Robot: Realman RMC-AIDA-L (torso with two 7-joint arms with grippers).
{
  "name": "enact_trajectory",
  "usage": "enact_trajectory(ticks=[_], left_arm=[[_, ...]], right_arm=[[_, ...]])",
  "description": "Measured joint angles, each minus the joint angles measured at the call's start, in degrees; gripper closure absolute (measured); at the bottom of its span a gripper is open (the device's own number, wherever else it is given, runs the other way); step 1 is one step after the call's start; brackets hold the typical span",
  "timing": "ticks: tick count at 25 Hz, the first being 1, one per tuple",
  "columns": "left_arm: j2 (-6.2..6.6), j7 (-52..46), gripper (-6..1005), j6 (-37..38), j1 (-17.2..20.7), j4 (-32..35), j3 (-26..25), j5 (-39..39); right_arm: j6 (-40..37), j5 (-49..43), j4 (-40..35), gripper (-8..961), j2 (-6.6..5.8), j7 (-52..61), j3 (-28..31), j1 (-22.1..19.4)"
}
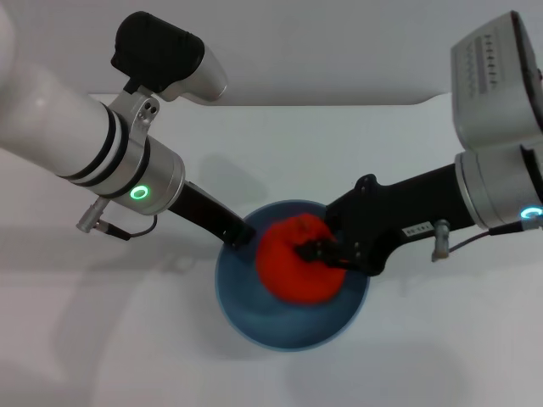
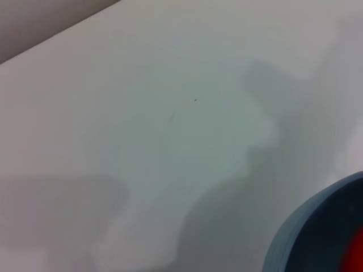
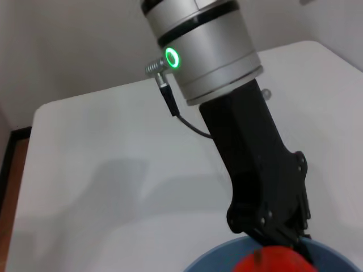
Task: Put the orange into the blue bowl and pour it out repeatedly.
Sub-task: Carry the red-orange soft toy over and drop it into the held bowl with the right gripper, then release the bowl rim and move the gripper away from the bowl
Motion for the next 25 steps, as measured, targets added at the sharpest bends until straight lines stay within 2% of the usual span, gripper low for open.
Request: enact_trajectory(ticks=[8, 14, 19, 22, 25], left_arm=[[0.03, -0.09, 1000, 0.11, 0.44, 0.01, 0.35, -0.05], [0.08, -0.11, 1000, -0.02, 0.50, 0.00, 0.40, 0.00], [0.11, 0.15, 1001, -0.01, 0.10, -0.17, 1.99, 0.35], [0.06, 0.28, 1001, -0.45, -0.76, -0.27, 5.81, 0.66], [-0.01, 0.37, 1000, -0.80, -1.43, -0.58, 7.74, 0.72]], right_arm=[[0.05, -0.03, -1.08, 692, -0.04, 0.32, 0.18, -0.21], [-0.13, 0.06, -2.32, 456, 0.11, 0.41, 0.69, -0.96], [0.22, 0.51, -3.19, 405, 0.27, 1.03, 6.04, -2.57], [0.41, 2.96, -2.40, 405, 0.35, 1.08, 11.96, -4.55], [0.44, 5.27, -1.99, 405, 0.35, 1.07, 14.26, -5.85]])
